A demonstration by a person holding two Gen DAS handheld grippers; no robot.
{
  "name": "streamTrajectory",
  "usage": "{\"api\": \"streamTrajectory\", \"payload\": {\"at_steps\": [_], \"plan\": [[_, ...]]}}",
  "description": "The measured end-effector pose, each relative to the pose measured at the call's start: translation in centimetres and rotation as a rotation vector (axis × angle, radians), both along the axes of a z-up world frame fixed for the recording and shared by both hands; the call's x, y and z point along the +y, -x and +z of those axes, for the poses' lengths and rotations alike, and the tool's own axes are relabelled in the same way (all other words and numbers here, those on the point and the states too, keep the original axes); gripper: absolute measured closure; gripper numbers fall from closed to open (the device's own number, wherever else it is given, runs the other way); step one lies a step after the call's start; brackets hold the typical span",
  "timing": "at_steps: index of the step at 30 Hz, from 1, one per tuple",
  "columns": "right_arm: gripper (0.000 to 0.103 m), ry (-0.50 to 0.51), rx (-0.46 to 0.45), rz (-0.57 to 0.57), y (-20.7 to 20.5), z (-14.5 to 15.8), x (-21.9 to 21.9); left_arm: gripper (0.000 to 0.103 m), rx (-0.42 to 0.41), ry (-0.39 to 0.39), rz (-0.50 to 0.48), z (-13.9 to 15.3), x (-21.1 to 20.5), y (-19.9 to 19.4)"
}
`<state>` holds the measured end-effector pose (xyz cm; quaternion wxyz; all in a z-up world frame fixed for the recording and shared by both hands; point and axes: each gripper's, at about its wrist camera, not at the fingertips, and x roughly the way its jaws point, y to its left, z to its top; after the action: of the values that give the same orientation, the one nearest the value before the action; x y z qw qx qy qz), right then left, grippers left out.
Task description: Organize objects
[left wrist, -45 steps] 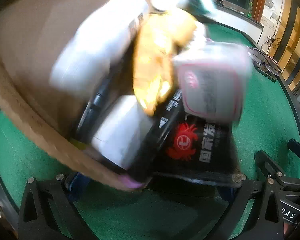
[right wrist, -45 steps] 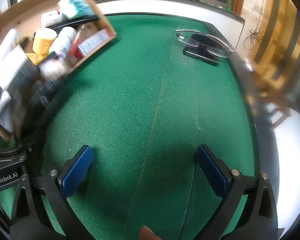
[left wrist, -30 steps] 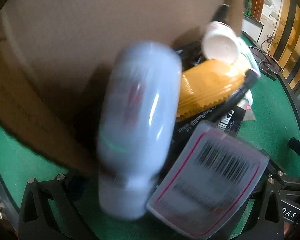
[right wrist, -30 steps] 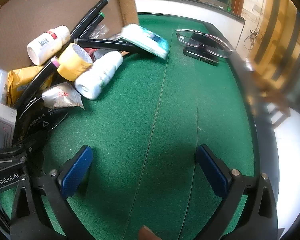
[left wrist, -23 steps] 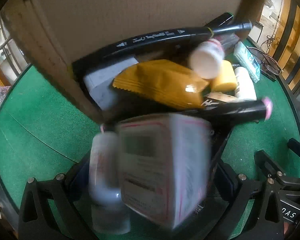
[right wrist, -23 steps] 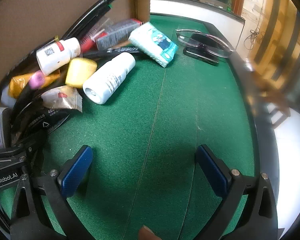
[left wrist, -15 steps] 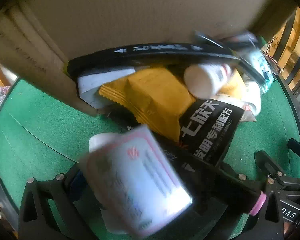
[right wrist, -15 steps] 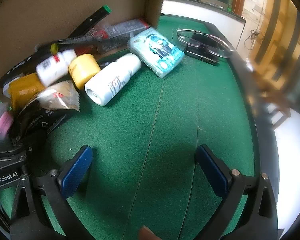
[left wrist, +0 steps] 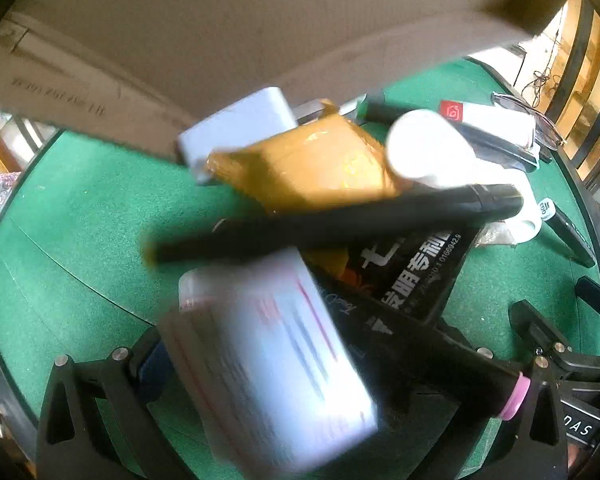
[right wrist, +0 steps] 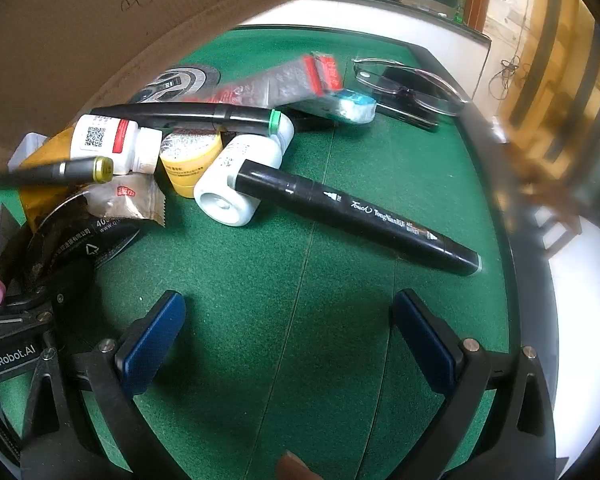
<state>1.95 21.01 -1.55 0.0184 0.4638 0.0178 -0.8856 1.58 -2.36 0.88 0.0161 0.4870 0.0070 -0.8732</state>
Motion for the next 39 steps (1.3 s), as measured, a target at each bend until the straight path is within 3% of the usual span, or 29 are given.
{"api": "streamTrajectory", "payload": {"at_steps": [13, 17, 39], "plan": [[0.0, 0.0, 0.0, 0.0, 0.0, 0.0, 0.0, 0.001, 0.0, 0.0, 0.0, 0.4, -0.3, -0.7], [0.0, 0.0, 0.0, 0.001, 0.0, 0.0, 0.0, 0.001, -0.002, 0.0, 0.0, -1.3, 1.4, 2.2], [0.0, -0.001, 0.0, 0.0, 0.2, -0.1, -0.1, 0.001, -0.001, 0.0, 0.004, -1.4, 1.5, 1.7]]}}
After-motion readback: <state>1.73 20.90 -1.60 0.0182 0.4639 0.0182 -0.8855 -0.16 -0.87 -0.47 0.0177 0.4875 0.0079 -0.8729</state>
